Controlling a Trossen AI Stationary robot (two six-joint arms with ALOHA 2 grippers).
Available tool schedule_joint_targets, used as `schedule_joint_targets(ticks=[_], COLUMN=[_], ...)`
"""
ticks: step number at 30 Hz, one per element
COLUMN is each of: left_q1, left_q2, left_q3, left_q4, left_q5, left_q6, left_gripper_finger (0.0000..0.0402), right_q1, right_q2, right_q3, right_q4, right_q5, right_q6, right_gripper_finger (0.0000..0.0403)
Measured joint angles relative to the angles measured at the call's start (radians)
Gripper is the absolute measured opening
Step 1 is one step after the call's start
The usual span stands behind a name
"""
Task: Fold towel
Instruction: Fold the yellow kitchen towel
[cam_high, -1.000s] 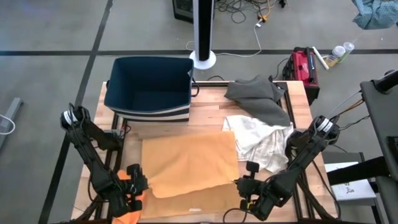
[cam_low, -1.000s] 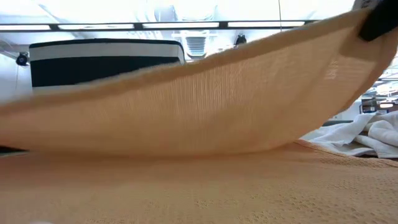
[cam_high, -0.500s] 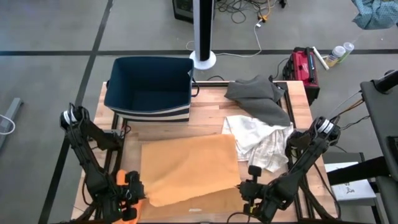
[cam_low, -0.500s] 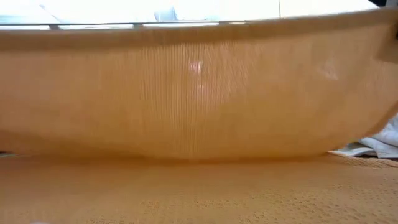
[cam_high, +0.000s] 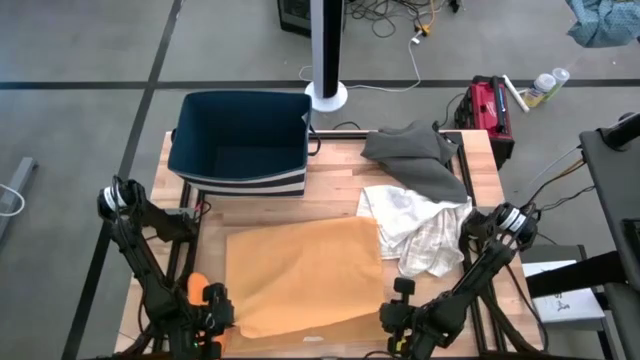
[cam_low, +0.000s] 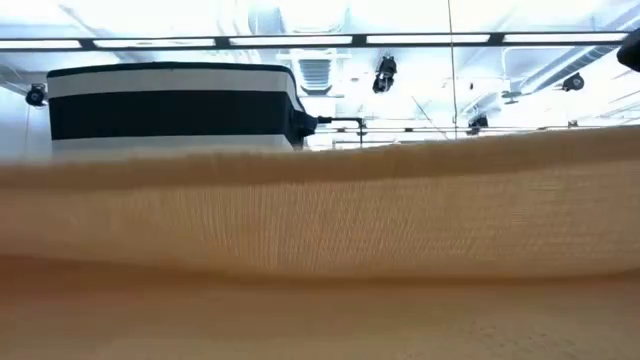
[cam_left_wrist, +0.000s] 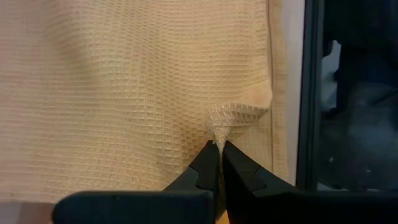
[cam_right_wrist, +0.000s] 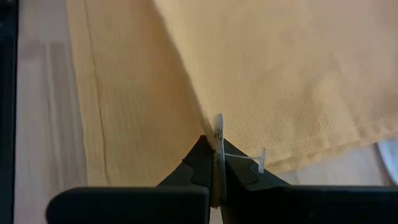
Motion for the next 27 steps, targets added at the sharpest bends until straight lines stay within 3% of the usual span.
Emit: schedule_joint_targets(ticks=[9, 15, 27], left_q1=[-0.009, -0.024, -0.028], left_q2=[-0.059, -0.064, -0.018], left_q3=[0.000, -0.006, -0.020], left_q4=[0.009, 0.100, 0.120], left_q5=[-0.037, -0.053, -0.053], left_q6=[0.016, 0.043, 0.041], left_gripper_finger=[0.0000, 0.0000, 0.0000], right_q1=[0.035, 0.067, 0.073], right_q2=[-0.006, -0.005, 0.130], right_q3=[0.086, 0.090, 0.084], right_q4=[0.002, 0.002, 0.083], right_q5=[0.009, 0.005, -0.077], right_q6=[-0.026, 0.026, 0.067], right_gripper_finger=[0.0000, 0.0000, 0.0000])
